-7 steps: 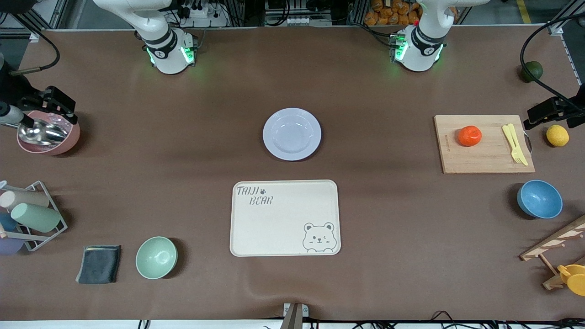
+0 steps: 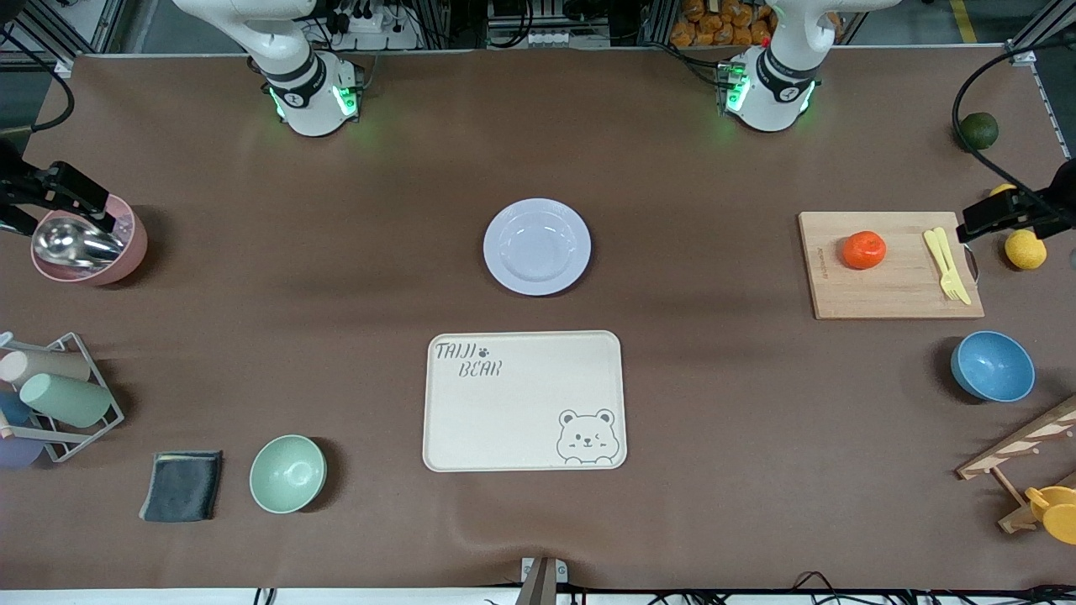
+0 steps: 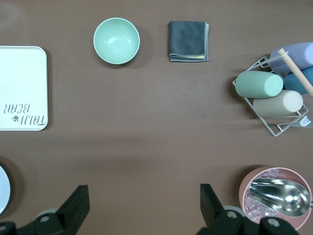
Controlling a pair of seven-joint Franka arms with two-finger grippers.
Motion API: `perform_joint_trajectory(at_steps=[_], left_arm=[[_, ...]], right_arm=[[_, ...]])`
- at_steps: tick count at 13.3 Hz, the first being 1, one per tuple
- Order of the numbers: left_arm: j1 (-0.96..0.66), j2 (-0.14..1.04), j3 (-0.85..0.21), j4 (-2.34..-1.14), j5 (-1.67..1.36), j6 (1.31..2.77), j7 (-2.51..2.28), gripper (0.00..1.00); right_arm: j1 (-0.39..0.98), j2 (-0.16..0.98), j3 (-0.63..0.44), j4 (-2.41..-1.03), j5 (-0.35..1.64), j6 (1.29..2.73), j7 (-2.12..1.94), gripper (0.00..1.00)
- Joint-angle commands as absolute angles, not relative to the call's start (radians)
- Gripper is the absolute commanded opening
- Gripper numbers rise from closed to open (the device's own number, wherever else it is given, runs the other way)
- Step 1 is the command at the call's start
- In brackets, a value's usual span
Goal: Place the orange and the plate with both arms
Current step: 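Reach the left gripper down to the orange on the cutting board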
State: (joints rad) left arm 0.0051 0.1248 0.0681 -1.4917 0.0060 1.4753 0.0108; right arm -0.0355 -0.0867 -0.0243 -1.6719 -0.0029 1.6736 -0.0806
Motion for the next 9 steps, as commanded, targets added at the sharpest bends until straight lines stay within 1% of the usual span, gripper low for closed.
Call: perform_joint_trajectory(at_steps=[1, 3, 5, 7, 9], left_arm=[[0.037, 0.118, 0.058, -1.662, 0.025, 1.557, 0.025, 1.00], [0.035, 0.062, 0.055, -1.844, 0.029, 1.664, -0.004, 1.00], [0.041, 0.023, 0.057, -2.021, 0.055, 1.841, -0.008, 1.00], [0.066, 0.023, 0.055, -2.104, 0.077, 1.929, -0.009, 1.00], [0.080, 0.021, 0.057, -2.167, 0.083, 1.983, -0.009, 1.00]], right_arm=[[-0.052, -0.080, -0.012, -1.661, 0.017, 1.672, -0.063, 1.00], [-0.052, -0.078, -0.012, -1.661, 0.017, 1.667, -0.063, 1.00], [-0.055, -0.078, -0.014, -1.658, 0.017, 1.666, -0.061, 1.00], [-0.054, -0.078, -0.014, -1.658, 0.017, 1.666, -0.061, 1.00], [-0.038, -0.068, -0.011, -1.660, 0.017, 1.666, -0.060, 1.00]])
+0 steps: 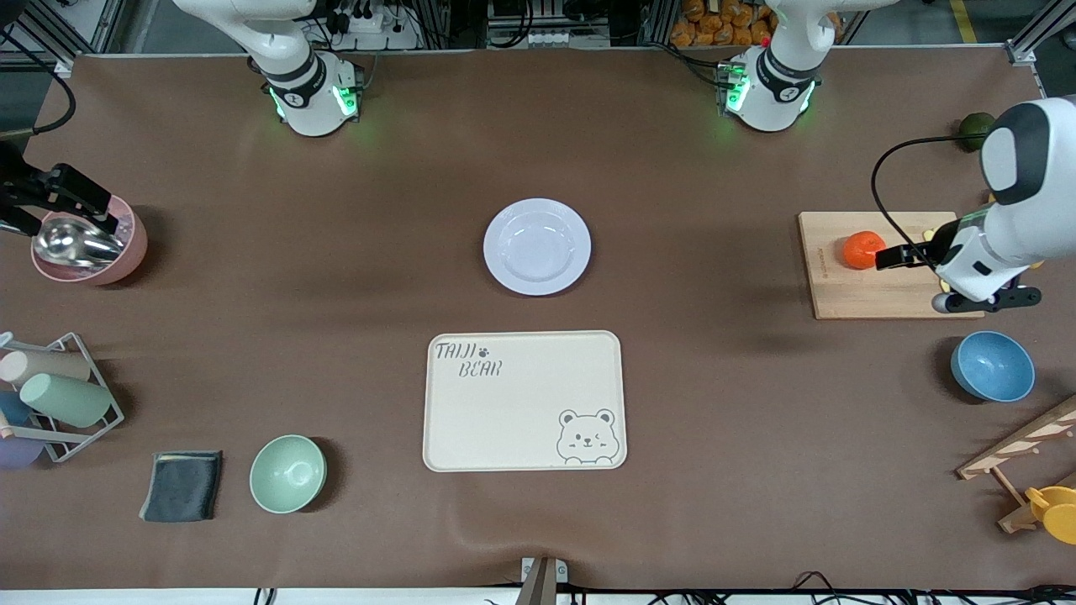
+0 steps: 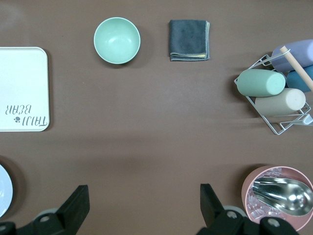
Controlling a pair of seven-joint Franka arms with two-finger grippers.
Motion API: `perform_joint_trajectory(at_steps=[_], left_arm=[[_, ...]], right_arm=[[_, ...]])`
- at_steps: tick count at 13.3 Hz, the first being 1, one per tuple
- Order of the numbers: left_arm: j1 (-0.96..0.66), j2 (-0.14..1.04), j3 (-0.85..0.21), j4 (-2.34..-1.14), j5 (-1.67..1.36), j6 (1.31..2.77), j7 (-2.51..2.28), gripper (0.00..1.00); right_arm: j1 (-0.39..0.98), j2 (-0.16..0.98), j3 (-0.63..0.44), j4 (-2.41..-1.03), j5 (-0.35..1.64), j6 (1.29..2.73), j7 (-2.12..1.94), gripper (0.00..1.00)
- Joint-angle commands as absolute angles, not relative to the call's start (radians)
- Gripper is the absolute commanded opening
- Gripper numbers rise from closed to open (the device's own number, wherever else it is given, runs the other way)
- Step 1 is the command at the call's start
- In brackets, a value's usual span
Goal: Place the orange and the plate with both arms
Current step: 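Reach the left gripper down to the orange on the cutting board, then close the left gripper on the orange while the right gripper reaches out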
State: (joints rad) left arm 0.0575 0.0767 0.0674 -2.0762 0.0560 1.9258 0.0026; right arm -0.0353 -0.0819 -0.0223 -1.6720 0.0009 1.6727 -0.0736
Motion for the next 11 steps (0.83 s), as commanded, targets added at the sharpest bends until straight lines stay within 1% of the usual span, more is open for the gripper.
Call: perform_joint_trajectory(at_steps=[1, 5, 8, 10, 11], left_arm=[[0.081, 0.021, 0.057, -2.193, 0.097, 2.012, -0.014, 1.00], [0.110, 0.026, 0.055, -2.270, 0.132, 2.095, -0.037, 1.00], [0.135, 0.032, 0.055, -2.330, 0.132, 2.178, -0.037, 1.00], [0.140, 0.047, 0.055, -2.348, 0.132, 2.204, -0.037, 1.00], [0.141, 0.063, 0.055, -2.349, 0.132, 2.207, -0.037, 1.00]], right_arm=[[-0.035, -0.061, -0.009, -1.660, 0.017, 1.664, -0.049, 1.00], [-0.035, -0.044, -0.009, -1.667, 0.017, 1.643, -0.054, 1.00], [-0.037, -0.026, -0.009, -1.672, 0.017, 1.510, -0.054, 1.00], [-0.037, 0.020, -0.008, -1.672, 0.034, 1.473, -0.049, 1.00], [-0.037, 0.041, -0.009, -1.674, 0.073, 1.468, -0.048, 1.00]])
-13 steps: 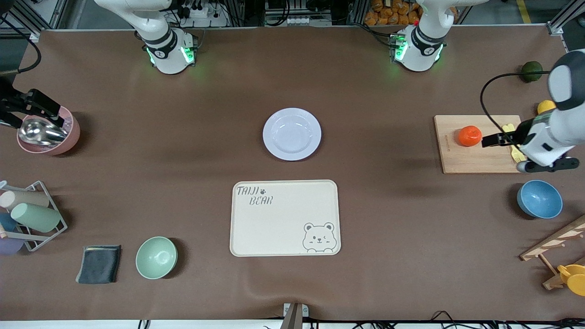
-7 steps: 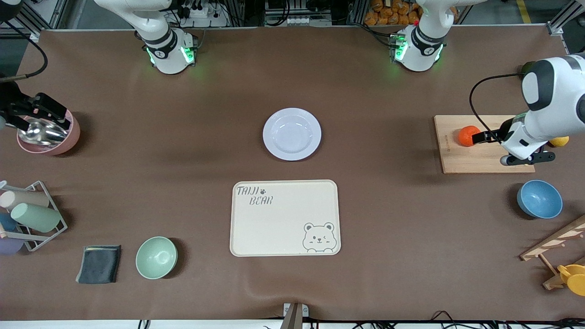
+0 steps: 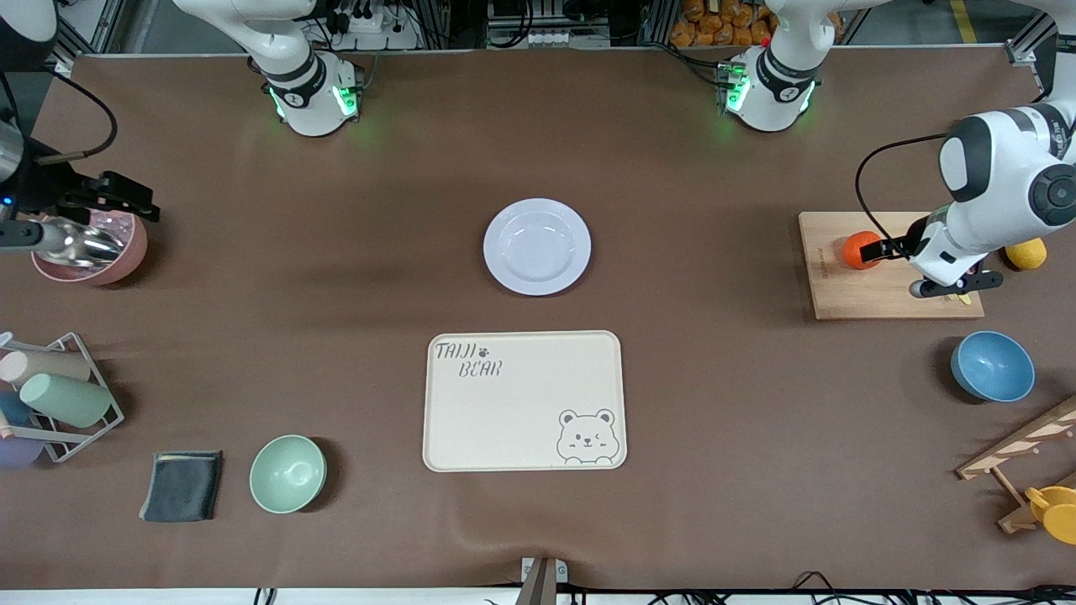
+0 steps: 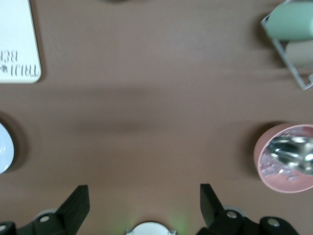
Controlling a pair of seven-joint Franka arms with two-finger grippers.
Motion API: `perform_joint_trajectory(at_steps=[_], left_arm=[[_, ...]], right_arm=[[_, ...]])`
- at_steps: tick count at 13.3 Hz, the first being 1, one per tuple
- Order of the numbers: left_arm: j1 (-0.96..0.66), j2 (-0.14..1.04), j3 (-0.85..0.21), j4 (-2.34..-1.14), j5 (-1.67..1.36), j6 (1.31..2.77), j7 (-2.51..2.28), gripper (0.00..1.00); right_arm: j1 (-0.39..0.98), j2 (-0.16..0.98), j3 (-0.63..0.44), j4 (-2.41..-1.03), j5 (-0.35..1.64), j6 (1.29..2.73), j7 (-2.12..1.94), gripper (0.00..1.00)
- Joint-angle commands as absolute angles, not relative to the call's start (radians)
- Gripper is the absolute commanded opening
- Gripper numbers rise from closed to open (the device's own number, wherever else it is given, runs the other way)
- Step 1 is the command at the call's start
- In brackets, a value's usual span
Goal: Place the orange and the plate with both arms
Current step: 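Close the left gripper on the orange while the right gripper reaches out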
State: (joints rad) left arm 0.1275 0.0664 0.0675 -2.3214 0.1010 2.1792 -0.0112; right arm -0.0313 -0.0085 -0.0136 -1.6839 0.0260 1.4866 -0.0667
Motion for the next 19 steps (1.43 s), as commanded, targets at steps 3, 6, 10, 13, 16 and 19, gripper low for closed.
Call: perform_joint_trajectory(at_steps=[3, 6, 10, 13, 16, 19], left_arm=[[0.164, 0.092, 0.057, -2.353, 0.135, 2.241, -0.035, 1.00], [0.169, 0.107, 0.055, -2.353, 0.192, 2.256, -0.037, 1.00], [0.172, 0.132, 0.057, -2.355, 0.192, 2.269, -0.037, 1.00], [0.190, 0.164, 0.057, -2.355, 0.192, 2.284, -0.037, 1.00], [0.202, 0.201, 0.055, -2.355, 0.192, 2.310, -0.037, 1.00], [0.206, 0.215, 0.055, -2.355, 0.192, 2.312, -0.037, 1.00]], right_arm=[[-0.043, 0.061, -0.009, -1.687, 0.184, 1.468, -0.049, 1.00], [-0.034, 0.063, -0.008, -1.730, 0.237, 1.474, -0.049, 1.00], [0.038, 0.133, -0.008, -1.732, 0.259, 1.547, -0.049, 1.00], [0.097, 0.201, -0.008, -1.703, 0.261, 1.591, -0.041, 1.00], [0.077, 0.255, -0.008, -1.687, 0.409, 1.577, -0.054, 1.00], [0.054, 0.265, -0.009, -1.684, 0.528, 1.511, -0.051, 1.00]])
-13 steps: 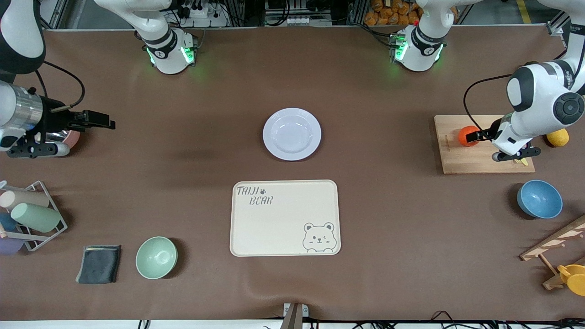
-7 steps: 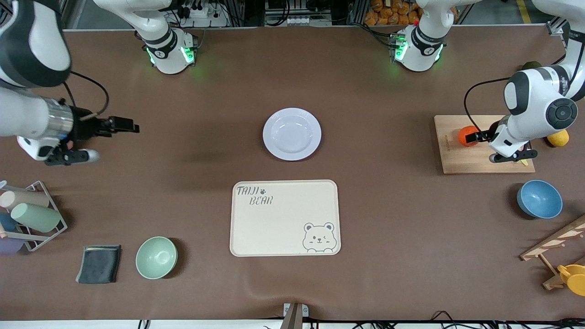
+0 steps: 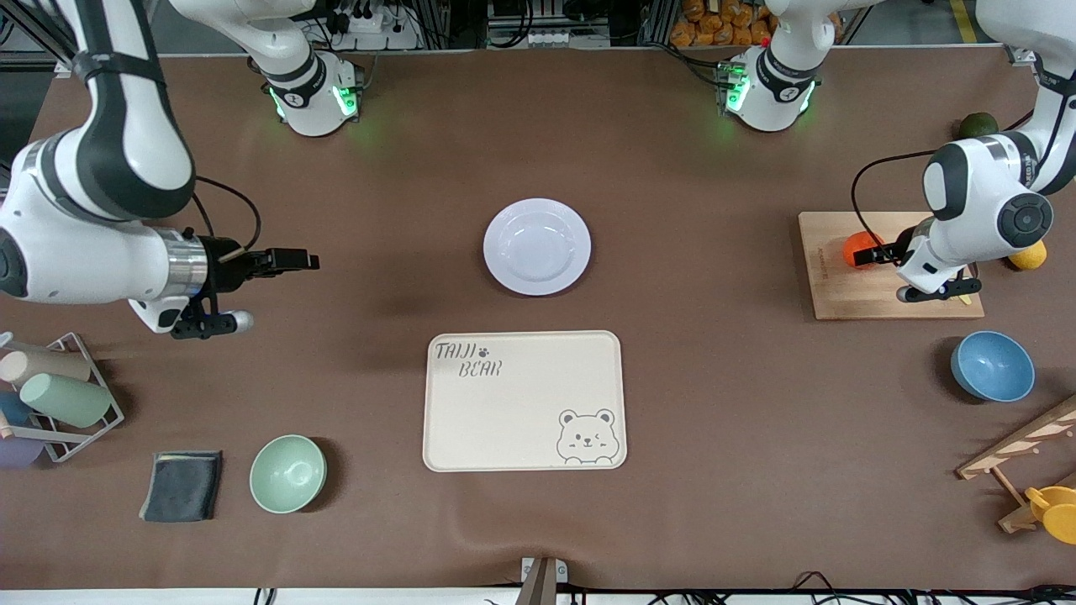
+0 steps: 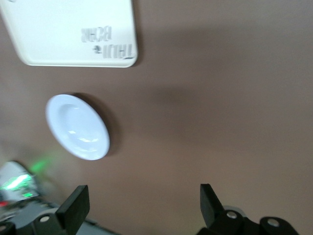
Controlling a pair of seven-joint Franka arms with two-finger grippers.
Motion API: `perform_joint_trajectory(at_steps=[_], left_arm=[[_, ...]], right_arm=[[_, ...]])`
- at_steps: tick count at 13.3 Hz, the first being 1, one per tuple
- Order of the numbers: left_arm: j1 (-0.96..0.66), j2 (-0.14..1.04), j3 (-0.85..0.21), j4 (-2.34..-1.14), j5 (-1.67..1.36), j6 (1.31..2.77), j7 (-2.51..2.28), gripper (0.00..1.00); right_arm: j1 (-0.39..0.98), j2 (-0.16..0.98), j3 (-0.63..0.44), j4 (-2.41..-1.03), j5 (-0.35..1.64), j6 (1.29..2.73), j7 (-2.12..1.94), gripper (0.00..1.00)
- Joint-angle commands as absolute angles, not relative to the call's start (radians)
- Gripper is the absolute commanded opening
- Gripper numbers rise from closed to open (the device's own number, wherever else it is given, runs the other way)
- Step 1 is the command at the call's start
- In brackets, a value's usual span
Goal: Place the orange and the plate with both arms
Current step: 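Close the left gripper on the orange while the right gripper reaches out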
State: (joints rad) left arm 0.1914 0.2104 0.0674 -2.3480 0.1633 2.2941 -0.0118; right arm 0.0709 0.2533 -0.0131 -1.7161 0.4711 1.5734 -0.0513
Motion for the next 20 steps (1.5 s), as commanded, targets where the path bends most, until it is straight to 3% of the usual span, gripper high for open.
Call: perform_joint_trajectory(at_steps=[1, 8, 9, 15, 16, 20], left_arm=[[0.206, 0.219, 0.055, -2.355, 0.192, 2.313, -0.037, 1.00], [0.216, 0.239, 0.054, -2.353, 0.183, 2.313, -0.037, 1.00], [0.215, 0.242, 0.052, -2.353, 0.183, 2.313, -0.037, 0.91], [0.209, 0.245, 0.052, -2.350, 0.183, 2.313, -0.037, 0.14], [0.207, 0.245, 0.052, -2.350, 0.183, 2.313, -0.037, 0.09], [0.201, 0.218, 0.013, -2.307, 0.180, 2.296, -0.043, 0.09]], right_arm=[[0.055, 0.265, -0.009, -1.680, 0.529, 1.494, -0.055, 1.00], [0.055, 0.262, -0.009, -1.686, 0.529, 1.446, -0.057, 1.00], [0.060, 0.259, -0.009, -1.686, 0.529, 1.453, -0.055, 1.00], [0.032, 0.268, -0.011, -1.687, 0.529, 1.488, -0.058, 1.00], [0.031, 0.268, -0.011, -1.687, 0.529, 1.493, -0.060, 1.00], [0.026, 0.278, -0.011, -1.698, 0.529, 1.502, -0.060, 1.00]])
